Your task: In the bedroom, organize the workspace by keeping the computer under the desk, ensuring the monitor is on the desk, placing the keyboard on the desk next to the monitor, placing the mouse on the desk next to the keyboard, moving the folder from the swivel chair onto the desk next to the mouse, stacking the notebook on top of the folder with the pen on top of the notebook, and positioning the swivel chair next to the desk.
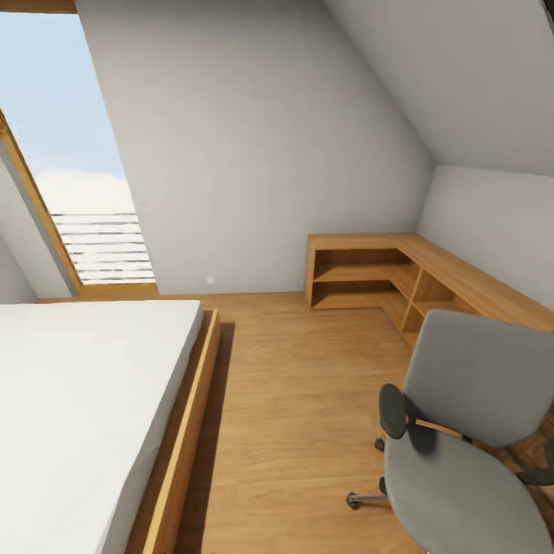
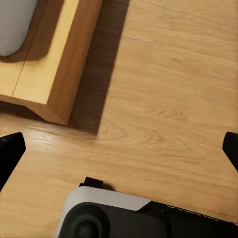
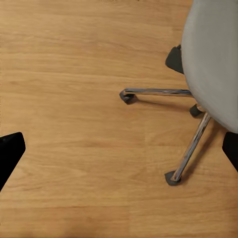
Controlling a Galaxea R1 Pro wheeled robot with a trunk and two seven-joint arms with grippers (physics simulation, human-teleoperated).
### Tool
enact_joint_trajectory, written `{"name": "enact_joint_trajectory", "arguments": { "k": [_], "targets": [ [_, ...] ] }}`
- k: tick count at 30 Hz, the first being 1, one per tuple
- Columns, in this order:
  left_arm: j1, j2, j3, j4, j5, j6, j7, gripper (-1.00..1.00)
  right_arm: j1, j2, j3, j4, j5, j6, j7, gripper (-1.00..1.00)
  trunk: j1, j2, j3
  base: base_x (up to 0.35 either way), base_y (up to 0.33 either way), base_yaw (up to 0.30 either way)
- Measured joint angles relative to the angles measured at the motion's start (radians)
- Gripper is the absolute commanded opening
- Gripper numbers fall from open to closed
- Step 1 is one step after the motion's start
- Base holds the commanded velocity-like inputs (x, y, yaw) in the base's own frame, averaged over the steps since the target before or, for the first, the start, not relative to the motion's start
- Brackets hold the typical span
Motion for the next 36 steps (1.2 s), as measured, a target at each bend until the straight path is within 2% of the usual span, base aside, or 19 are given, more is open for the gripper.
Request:
{"name": "enact_joint_trajectory", "arguments": {
  "k": [19, 36],
  "targets": [
    [0.0, 0.0, 0.0, 0.001, 0.001, 0.0, 0.0, 1.0, 0.0, 0.0, 0.0, 0.0, 0.0, 0.003, 0.001, 1.0, 0.0, 0.0, -0.005, 0.127, 0.0, 0.075],
    [0.0, -0.001, 0.0, 0.001, 0.0, 0.0, 0.0, 1.0, 0.0, 0.0, 0.0, 0.0, 0.001, 0.007, 0.001, 1.0, -0.001, 0.0, -0.005, 0.319, 0.0, 0.001]
  ]
}}
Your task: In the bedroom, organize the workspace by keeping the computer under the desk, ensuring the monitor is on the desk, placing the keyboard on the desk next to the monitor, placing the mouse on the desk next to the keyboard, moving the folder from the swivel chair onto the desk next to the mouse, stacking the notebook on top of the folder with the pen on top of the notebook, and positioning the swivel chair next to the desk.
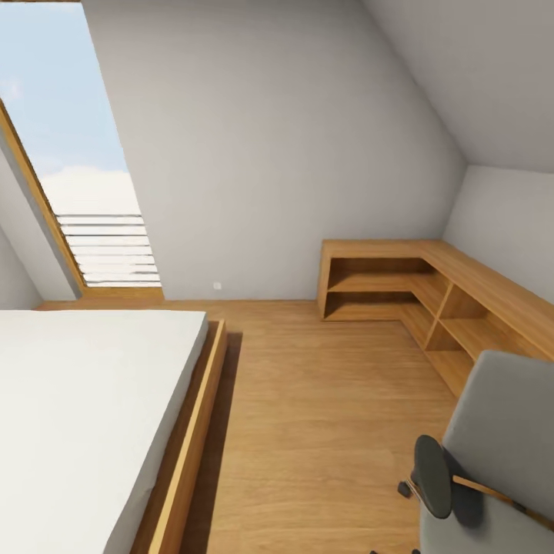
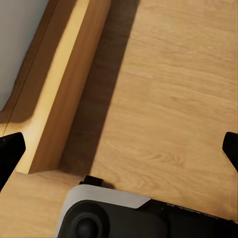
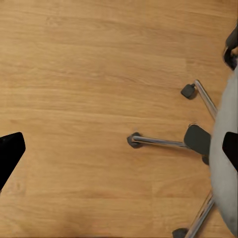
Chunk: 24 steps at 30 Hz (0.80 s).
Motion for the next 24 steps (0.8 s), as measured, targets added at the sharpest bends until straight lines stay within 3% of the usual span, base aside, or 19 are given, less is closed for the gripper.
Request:
{"name": "enact_joint_trajectory", "arguments": {
  "k": [24],
  "targets": [
    [0.0, 0.001, 0.0, 0.001, 0.0, 0.001, 0.0, 1.0, 0.0, 0.0, 0.001, 0.0, 0.001, 0.0, 0.001, 1.0, 0.0, 0.0, 0.0, 0.336, 0.0, 0.0]
  ]
}}
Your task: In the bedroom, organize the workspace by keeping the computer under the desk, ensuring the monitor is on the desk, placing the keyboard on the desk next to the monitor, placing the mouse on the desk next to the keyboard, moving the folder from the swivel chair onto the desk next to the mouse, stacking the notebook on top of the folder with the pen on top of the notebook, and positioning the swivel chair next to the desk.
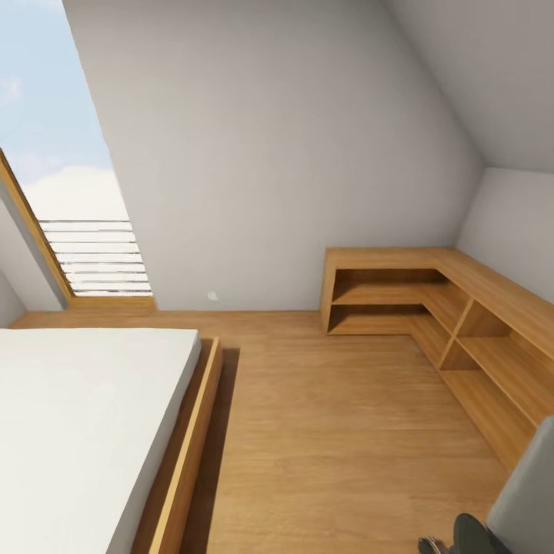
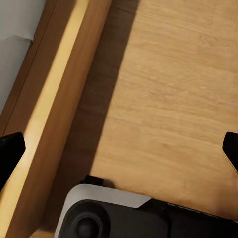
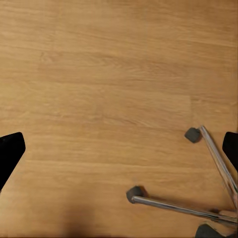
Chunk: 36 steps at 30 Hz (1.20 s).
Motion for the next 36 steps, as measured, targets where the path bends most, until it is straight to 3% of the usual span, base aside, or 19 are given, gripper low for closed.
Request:
{"name": "enact_joint_trajectory", "arguments": {
  "k": [36],
  "targets": [
    [0.0, -0.001, 0.0, 0.0, 0.0, -0.001, 0.0, 1.0, 0.0, 0.0, 0.0, 0.0, 0.0, 0.0, 0.001, 1.0, 0.0, 0.0, 0.0, 0.313, 0.0, 0.0]
  ]
}}
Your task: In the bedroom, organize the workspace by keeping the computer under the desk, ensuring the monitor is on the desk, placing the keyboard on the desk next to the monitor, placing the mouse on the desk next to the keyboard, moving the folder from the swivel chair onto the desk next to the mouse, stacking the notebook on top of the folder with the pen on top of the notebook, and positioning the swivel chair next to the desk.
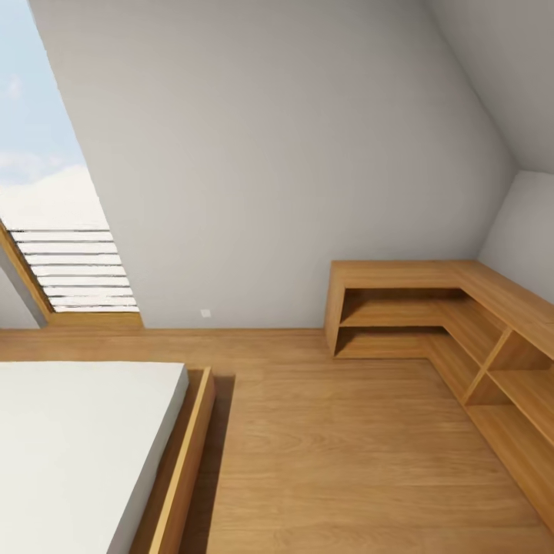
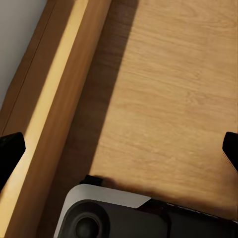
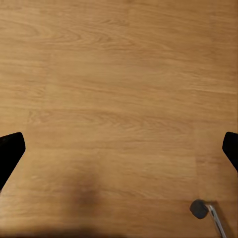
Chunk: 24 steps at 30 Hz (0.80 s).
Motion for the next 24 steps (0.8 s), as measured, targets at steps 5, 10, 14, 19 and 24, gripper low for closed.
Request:
{"name": "enact_joint_trajectory", "arguments": {
  "k": [5, 10, 14, 19, 24],
  "targets": [
    [0.0, 0.0, 0.0, 0.0, 0.0, 0.0, 0.0, 1.0, 0.0, 0.0, 0.0, 0.0, 0.0, 0.0, 0.0, 1.0, 0.0, 0.0, 0.0, 0.301, 0.0, 0.0],
    [0.0, 0.0, 0.0, 0.0, 0.0, 0.001, 0.0, 1.0, 0.0, 0.0, 0.0, 0.0, 0.0, 0.0, 0.0, 1.0, 0.0, 0.0, 0.0, 0.299, 0.0, 0.0],
    [0.0, 0.0, 0.0, 0.007, 0.0, 0.0, 0.0, 1.0, 0.0, 0.0, 0.0, 0.0, 0.0, 0.0, 0.0, 1.0, 0.0, 0.0, 0.0, 0.296, 0.0, 0.0],
    [0.0, 0.0, 0.0, 0.011, 0.0, 0.0, -0.001, 1.0, 0.0, 0.0, 0.0, 0.0, 0.0, 0.0, 0.0, 1.0, 0.0, 0.0, 0.0, 0.295, 0.0, 0.0],
    [0.0, 0.0, 0.0, 0.012, 0.0, 0.0, 0.0, 1.0, 0.0, 0.0, 0.0, 0.0, 0.0, 0.0, 0.001, 1.0, 0.0, 0.0, 0.0, 0.295, 0.0, 0.0]
  ]
}}
